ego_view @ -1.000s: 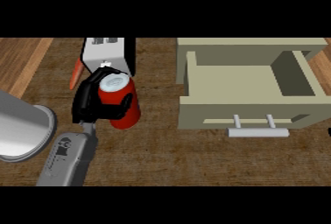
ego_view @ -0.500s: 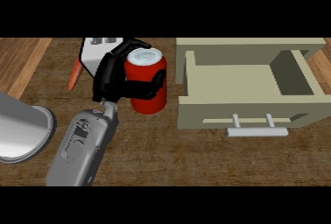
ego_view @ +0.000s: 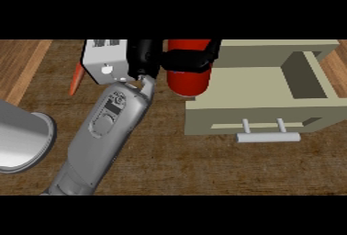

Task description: Pick up the can, place it into the drawer and close the drawer

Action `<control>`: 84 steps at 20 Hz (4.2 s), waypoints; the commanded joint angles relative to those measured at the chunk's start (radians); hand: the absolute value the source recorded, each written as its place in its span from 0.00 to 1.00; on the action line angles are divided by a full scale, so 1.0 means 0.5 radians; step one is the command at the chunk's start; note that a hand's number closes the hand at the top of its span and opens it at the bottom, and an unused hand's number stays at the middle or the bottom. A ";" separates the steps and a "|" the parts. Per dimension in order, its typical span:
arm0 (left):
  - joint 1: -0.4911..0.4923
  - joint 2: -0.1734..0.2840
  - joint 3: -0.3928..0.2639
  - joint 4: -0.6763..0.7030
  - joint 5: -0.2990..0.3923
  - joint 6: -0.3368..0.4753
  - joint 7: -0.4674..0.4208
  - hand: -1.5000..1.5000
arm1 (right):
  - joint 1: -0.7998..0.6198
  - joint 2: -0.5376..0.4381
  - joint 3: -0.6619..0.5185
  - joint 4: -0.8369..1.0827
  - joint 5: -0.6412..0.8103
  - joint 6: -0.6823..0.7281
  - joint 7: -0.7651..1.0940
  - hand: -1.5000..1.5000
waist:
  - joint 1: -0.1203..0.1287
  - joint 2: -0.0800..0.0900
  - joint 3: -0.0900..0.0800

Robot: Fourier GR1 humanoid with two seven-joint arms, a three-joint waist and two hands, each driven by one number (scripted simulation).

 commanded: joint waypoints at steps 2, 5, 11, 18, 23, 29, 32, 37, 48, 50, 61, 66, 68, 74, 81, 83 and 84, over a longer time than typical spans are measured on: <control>-0.354 -0.001 -0.039 0.175 0.063 0.123 0.146 1.00 | -0.130 0.036 0.044 0.064 0.126 -0.103 0.040 0.00 | 0.009 0.000 0.000; -0.547 -0.001 -0.010 0.506 0.145 0.121 0.011 1.00 | -0.093 -0.004 -0.004 0.085 0.057 -0.028 0.007 0.00 | -0.014 0.006 0.000; -0.804 -0.001 0.020 0.796 0.257 0.119 -0.004 1.00 | -0.036 0.037 0.063 -0.060 0.065 -0.016 0.067 0.00 | -0.019 0.006 0.000; -1.030 -0.001 -0.242 1.120 0.486 0.341 -0.073 1.00 | -0.058 -0.009 -0.015 0.009 0.021 0.019 0.023 0.00 | -0.074 0.014 0.003; -1.154 -0.001 -0.271 1.361 0.581 0.314 -0.189 1.00 | -0.070 0.017 0.034 0.104 0.059 0.030 -0.007 0.00 | -0.098 0.026 0.004; -1.140 -0.001 -0.434 1.443 0.780 0.339 -0.258 1.00 | -0.283 -0.090 -0.037 0.154 0.010 0.002 0.088 0.00 | -0.122 0.034 0.004; -1.190 -0.001 -0.466 1.514 0.801 0.337 -0.301 1.00 | -0.240 -0.023 0.020 0.157 0.060 -0.011 0.033 0.00 | -0.114 0.032 0.004; -1.089 -0.001 -0.680 1.507 0.874 0.506 -0.365 1.00 | -0.318 -0.023 0.064 0.177 0.132 -0.050 0.070 0.00 | -0.163 0.039 0.005; -1.119 -0.001 -0.747 1.747 0.903 0.452 -0.580 1.00 | -0.376 -0.067 0.025 0.241 0.057 -0.004 0.034 0.00 | -0.183 0.059 0.005; -1.051 -0.001 -0.845 1.699 0.924 0.560 -0.535 0.00 | -0.466 -0.069 0.062 0.217 0.100 -0.056 0.118 0.00 | -0.212 0.063 0.005; -1.076 -0.001 -0.902 1.711 1.038 0.687 -0.554 0.00 | -0.428 -0.064 0.077 0.150 0.119 -0.057 0.130 0.00 | -0.207 0.057 0.005; -0.988 -0.001 -0.909 1.654 1.134 0.776 -0.615 0.00 | -0.338 -0.091 0.063 0.113 0.194 -0.015 0.000 0.00 | -0.228 0.059 0.005; -1.014 -0.001 -0.863 1.701 1.147 0.754 -0.681 0.00 | -0.353 -0.128 0.090 -0.030 0.303 -0.033 0.009 0.00 | -0.217 0.062 0.002; -0.999 -0.001 -0.861 1.622 1.280 0.815 -0.664 0.00 | -0.351 -0.260 0.153 -0.101 0.554 0.032 -0.098 0.00 | -0.224 0.062 0.003; -1.081 -0.001 -0.800 1.616 1.366 0.797 -0.780 0.00 | -0.544 -0.429 0.190 0.048 0.889 0.013 -0.192 0.00 | -0.127 0.053 0.003; -1.021 -0.001 -0.802 1.594 1.377 0.837 -0.845 0.00 | -0.530 -0.410 0.306 -0.049 1.086 -0.034 -0.116 0.00 | -0.100 0.039 0.000; -1.029 -0.001 -0.813 1.587 1.387 0.812 -0.807 0.00 | -0.499 -0.400 0.413 -0.013 1.259 -0.065 -0.195 0.00 | -0.088 0.039 0.001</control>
